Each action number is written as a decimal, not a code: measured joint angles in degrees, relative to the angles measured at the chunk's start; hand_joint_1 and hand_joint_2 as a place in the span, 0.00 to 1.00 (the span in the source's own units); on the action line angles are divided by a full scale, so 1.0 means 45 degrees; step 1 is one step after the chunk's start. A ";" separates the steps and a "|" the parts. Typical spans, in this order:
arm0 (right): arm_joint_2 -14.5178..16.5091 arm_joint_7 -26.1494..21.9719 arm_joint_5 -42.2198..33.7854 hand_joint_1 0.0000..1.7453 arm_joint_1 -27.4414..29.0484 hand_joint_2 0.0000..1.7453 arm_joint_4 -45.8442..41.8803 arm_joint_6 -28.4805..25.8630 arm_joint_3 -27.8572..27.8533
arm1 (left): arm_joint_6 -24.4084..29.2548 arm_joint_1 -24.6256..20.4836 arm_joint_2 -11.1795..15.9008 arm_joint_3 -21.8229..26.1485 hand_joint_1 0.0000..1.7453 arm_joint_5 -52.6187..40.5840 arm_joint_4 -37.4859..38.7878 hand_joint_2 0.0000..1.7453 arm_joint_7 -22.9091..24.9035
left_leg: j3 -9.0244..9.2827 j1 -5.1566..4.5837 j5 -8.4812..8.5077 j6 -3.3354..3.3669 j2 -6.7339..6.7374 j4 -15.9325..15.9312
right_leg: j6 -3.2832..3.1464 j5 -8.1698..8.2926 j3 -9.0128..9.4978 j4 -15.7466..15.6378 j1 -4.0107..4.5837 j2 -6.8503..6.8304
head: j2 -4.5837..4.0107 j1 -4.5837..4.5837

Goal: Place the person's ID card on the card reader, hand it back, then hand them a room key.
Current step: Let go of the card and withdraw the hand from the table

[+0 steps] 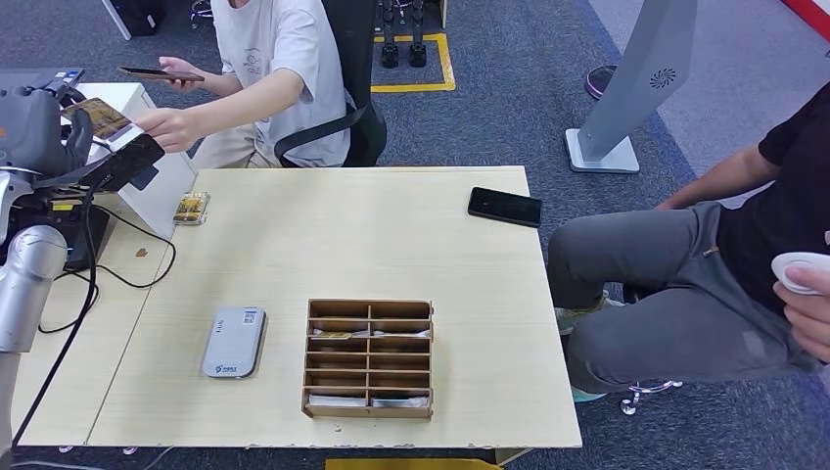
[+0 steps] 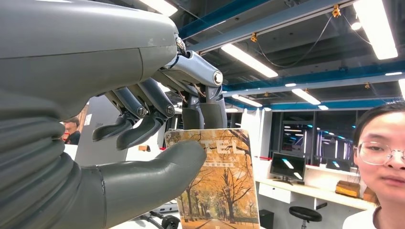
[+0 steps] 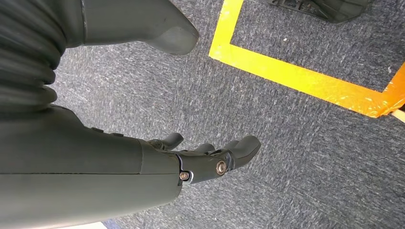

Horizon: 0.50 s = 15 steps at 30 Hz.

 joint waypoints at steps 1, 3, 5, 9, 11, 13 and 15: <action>-0.0001 0.0001 0.0000 0.00 0.0000 1.00 0.0000 0.0000 0.0000 | 0.0000 0.0000 0.0000 -0.0001 1.00 0.0000 0.0008 1.00 0.0001 | 0.0000 0.0000 0.0000 0.0000 0.0000 0.0000 | 0.0000 0.0000 0.0000 0.0000 0.0000 0.0000 | 0.0000 0.0000; -0.0004 0.0001 0.0000 0.00 -0.0001 1.00 0.0001 0.0000 0.0000 | 0.0000 0.0000 -0.0001 -0.0006 1.00 0.0000 0.0030 1.00 0.0001 | -0.0001 0.0000 0.0000 0.0000 0.0003 0.0000 | 0.0000 0.0000 -0.0002 0.0000 0.0000 0.0003 | 0.0001 0.0000; -0.0005 0.0000 0.0000 0.00 -0.0001 1.00 0.0004 0.0000 0.0000 | 0.0000 0.0007 -0.0004 -0.0021 1.00 0.0000 0.0044 1.00 0.0000 | -0.0004 0.0000 0.0000 0.0000 0.0008 0.0000 | 0.0000 0.0000 -0.0006 0.0000 0.0000 0.0009 | 0.0001 0.0000; -0.0005 0.0000 0.0000 0.00 0.0001 1.00 0.0005 0.0000 0.0000 | -0.0005 0.0161 -0.0005 -0.0065 1.00 0.0000 0.0056 1.00 0.0000 | -0.0020 0.0003 -0.0005 -0.0007 0.0061 0.0001 | -0.0002 0.0006 -0.0032 0.0001 0.0000 0.0068 | 0.0001 0.0000; -0.0005 0.0000 0.0000 0.00 0.0006 1.00 0.0006 0.0000 0.0000 | -0.0002 0.0210 -0.0005 -0.0068 1.00 0.0000 0.0067 1.00 0.0000 | -0.0028 0.0005 -0.0013 -0.0008 0.0093 0.0002 | -0.0003 0.0008 -0.0046 0.0001 0.0000 0.0100 | 0.0001 0.0001; -0.0005 0.0001 0.0000 0.00 0.0008 1.00 0.0009 0.0000 0.0000 | 0.0000 0.0212 -0.0005 -0.0068 1.00 0.0000 0.0069 1.00 0.0000 | -0.0029 0.0005 -0.0022 0.0000 0.0106 0.0003 | -0.0003 0.0008 -0.0052 0.0000 0.0001 0.0111 | 0.0001 0.0001; -0.0005 0.0000 0.0000 0.00 0.0004 1.00 0.0010 0.0000 0.0000 | 0.0001 0.0210 -0.0005 -0.0068 1.00 0.0000 0.0069 1.00 0.0000 | -0.0030 0.0005 -0.0033 0.0003 0.0107 0.0003 | -0.0002 0.0005 -0.0054 -0.0001 0.0001 0.0112 | 0.0001 0.0000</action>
